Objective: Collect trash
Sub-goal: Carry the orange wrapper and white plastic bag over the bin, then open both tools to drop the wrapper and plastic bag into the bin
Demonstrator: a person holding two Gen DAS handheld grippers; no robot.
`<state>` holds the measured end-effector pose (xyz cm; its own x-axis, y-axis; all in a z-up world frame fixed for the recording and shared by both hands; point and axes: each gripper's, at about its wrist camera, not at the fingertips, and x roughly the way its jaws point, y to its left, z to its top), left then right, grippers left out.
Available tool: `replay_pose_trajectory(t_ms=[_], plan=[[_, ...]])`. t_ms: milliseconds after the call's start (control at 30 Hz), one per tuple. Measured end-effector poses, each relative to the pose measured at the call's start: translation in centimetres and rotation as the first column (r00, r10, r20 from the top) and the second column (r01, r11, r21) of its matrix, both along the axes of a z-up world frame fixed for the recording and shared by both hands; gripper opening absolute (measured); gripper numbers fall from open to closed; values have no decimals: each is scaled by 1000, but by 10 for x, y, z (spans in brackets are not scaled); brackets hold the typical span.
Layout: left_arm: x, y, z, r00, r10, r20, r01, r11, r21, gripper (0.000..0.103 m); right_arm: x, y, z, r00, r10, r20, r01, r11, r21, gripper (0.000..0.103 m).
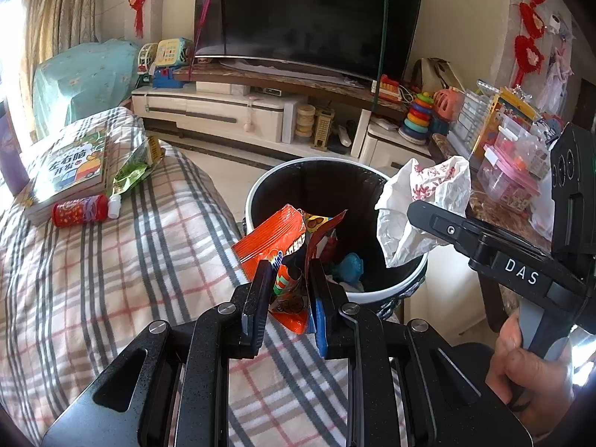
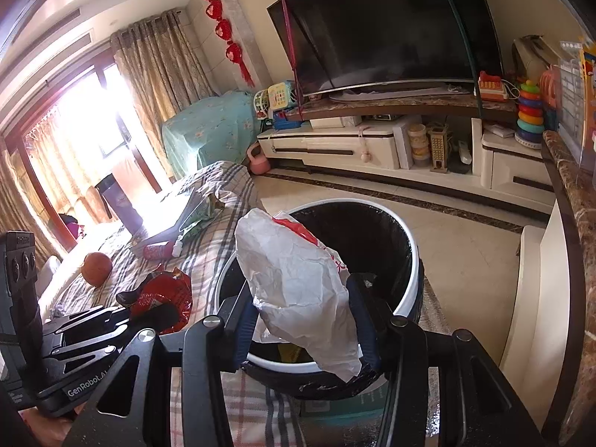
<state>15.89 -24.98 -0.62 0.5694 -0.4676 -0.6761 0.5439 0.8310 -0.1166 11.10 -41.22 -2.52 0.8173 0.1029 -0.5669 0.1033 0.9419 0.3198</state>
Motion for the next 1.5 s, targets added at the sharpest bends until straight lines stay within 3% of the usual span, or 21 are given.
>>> replay_pose_trajectory(t_ms=[767, 1500], plan=[[15, -27, 5, 1000, -19, 0, 19, 1000, 15, 19, 18, -20, 1, 1000, -23, -13, 23, 1000, -22, 48], [49, -47, -16, 997, -30, -77, 33, 998, 45, 19, 47, -24, -15, 994, -9, -109, 3, 998, -58, 49]])
